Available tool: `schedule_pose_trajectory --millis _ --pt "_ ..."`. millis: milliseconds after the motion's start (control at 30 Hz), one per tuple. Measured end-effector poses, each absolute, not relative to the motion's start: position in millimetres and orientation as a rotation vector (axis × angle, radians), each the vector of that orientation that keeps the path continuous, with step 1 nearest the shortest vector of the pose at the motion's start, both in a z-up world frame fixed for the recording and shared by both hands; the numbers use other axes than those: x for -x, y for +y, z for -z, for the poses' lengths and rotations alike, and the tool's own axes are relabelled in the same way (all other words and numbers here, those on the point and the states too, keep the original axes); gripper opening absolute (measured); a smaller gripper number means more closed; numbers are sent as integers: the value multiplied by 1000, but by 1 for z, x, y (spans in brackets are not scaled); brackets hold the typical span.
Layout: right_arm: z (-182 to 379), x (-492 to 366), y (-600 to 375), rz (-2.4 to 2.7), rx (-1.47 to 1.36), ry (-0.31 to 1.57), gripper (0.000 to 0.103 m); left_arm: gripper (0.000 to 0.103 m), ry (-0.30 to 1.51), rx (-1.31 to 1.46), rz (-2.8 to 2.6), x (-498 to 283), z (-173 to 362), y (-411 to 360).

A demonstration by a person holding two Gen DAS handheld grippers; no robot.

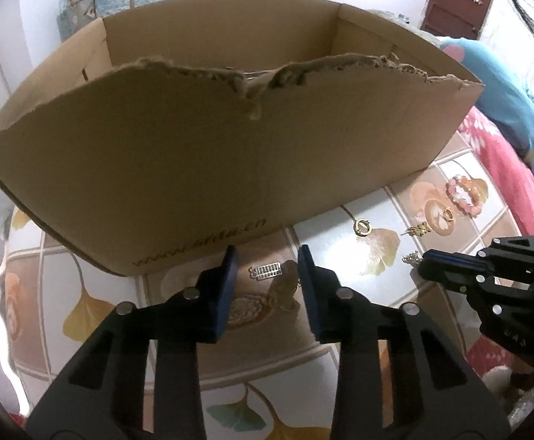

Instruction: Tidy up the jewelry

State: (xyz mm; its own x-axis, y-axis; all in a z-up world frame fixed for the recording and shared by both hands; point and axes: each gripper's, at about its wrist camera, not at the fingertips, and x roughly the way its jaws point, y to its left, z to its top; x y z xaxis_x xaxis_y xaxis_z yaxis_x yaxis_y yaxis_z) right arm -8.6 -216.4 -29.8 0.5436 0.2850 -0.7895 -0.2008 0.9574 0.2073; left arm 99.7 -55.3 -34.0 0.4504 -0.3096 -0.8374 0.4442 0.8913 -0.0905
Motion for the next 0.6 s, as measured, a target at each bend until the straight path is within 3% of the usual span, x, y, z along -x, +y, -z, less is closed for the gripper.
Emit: schedule_pose_trajectory --millis 600 --pt "25 20 -227 -296 -119 925 2 25 1062 -210 317 -99 36 -94"
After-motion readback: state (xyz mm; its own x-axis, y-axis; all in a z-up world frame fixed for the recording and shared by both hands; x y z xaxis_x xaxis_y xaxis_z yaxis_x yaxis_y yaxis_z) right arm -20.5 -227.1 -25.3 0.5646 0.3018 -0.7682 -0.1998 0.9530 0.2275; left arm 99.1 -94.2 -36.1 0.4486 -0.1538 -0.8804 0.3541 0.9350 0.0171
